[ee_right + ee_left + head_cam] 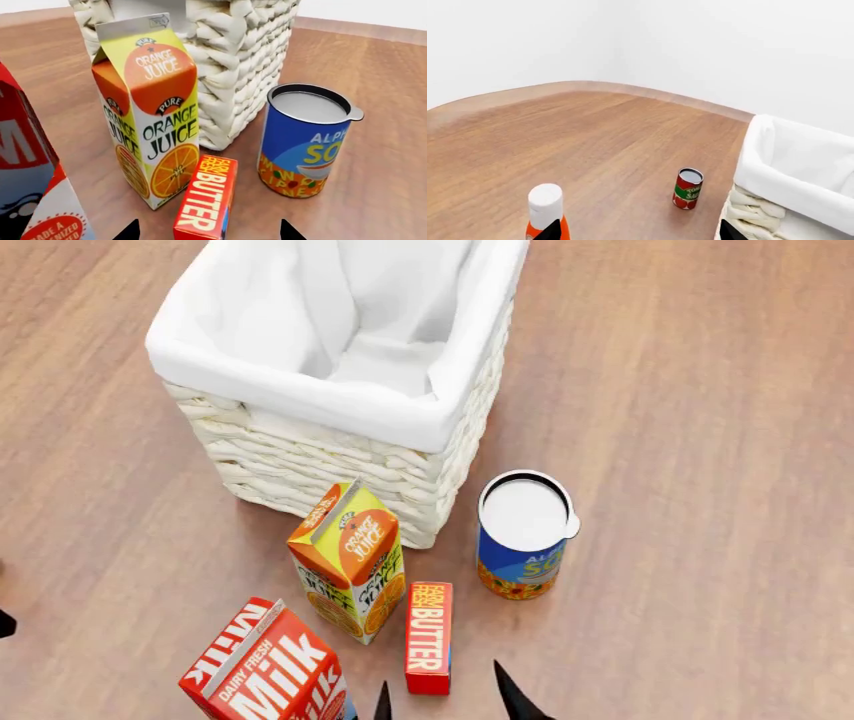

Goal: Pick up the butter and put it in the basket.

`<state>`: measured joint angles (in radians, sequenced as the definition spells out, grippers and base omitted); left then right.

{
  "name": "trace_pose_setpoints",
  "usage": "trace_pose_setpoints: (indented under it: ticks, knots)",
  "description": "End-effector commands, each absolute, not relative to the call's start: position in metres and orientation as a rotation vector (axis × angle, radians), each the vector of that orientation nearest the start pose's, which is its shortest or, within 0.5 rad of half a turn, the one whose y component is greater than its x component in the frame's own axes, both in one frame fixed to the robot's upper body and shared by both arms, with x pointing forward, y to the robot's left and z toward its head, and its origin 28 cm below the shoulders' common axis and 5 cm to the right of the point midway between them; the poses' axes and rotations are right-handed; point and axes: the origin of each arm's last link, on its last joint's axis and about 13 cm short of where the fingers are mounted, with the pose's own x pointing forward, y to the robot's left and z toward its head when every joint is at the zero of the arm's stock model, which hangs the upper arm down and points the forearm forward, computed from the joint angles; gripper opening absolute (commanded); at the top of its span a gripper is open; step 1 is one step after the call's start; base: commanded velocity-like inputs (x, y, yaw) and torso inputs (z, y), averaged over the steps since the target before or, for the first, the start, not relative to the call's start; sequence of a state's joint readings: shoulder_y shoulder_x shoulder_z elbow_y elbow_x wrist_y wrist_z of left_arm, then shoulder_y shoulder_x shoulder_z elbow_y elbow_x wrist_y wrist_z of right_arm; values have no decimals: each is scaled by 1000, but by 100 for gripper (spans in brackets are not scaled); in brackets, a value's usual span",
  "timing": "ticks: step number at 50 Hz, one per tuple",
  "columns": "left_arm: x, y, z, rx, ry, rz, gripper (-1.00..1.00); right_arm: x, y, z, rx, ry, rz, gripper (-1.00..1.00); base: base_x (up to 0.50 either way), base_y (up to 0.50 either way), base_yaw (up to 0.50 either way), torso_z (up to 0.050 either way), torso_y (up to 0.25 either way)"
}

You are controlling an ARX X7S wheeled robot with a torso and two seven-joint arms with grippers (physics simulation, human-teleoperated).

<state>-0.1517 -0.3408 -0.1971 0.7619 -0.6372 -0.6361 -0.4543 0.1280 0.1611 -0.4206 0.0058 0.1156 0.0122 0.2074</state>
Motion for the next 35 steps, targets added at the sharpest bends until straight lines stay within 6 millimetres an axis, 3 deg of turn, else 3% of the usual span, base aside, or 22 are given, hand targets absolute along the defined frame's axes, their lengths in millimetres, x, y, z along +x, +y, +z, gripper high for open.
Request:
trace_pose_setpoints:
  ticks: [1, 35]
  knots:
    - [196, 255, 172, -178, -250, 200, 100, 231, -51, 25, -69, -50, 206, 100, 0, 0, 0, 0, 0]
    - [189, 256, 178, -195, -262, 196, 100, 250, -51, 20, -68, 24, 203, 100, 0, 0, 0, 0, 0]
